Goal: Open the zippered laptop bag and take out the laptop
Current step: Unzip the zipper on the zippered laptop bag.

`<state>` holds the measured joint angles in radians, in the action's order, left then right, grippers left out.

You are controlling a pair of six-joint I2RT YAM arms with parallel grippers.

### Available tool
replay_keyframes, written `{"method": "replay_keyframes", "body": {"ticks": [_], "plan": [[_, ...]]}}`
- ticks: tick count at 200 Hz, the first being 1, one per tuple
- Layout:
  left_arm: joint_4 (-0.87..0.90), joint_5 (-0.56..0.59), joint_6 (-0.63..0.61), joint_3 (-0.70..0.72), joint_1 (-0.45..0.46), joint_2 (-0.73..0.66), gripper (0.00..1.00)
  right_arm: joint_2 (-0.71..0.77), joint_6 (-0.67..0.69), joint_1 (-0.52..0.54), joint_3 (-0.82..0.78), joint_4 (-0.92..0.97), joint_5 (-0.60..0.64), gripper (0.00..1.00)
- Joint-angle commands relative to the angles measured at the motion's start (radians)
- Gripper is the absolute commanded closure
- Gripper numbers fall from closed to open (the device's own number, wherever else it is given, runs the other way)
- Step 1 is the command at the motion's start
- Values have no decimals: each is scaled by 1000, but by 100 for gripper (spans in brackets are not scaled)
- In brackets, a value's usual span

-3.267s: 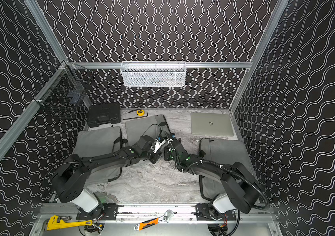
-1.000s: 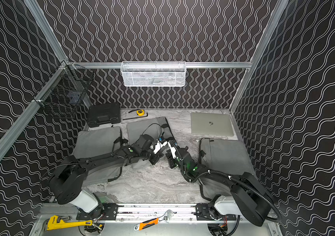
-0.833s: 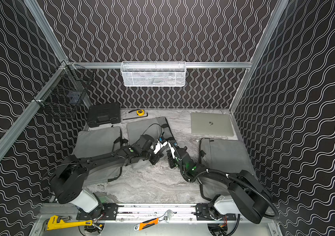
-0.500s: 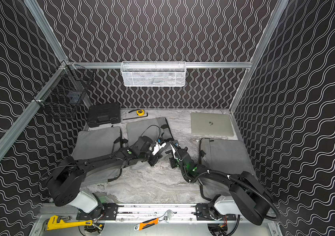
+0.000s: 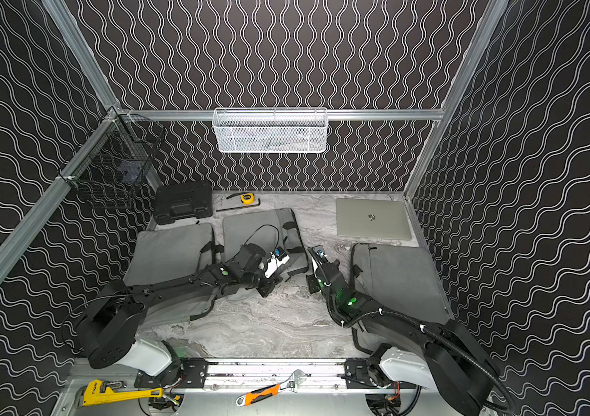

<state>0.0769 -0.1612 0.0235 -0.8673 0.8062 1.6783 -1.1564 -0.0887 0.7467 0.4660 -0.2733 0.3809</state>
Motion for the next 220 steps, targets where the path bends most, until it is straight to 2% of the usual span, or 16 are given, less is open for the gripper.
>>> {"method": "replay_keyframes", "body": {"ticks": [1,28,49,70,113,141,181,220], "plan": [[-105,-33,7,21,0,-11,100,15,12,-6,3,30,18,100],[-98,-42,4,9,0,9,100,55,-8,-6,0,78,-38,100],[-110,-45,5,-4,1,16,100,131,-69,-6,-57,28,-187,100],[-108,-55,10,-29,0,30,100,154,-169,-1,-129,-98,-337,87],[-95,-81,30,-51,1,23,100,2,-274,20,-134,-259,-410,68],[-87,-78,36,-44,1,0,100,-91,-271,21,-93,-292,-398,62],[-87,-81,44,-41,2,-22,100,-178,-236,21,-21,-264,-318,61],[-85,-89,40,-48,1,-29,100,-222,-218,21,12,-278,-260,68]]}}
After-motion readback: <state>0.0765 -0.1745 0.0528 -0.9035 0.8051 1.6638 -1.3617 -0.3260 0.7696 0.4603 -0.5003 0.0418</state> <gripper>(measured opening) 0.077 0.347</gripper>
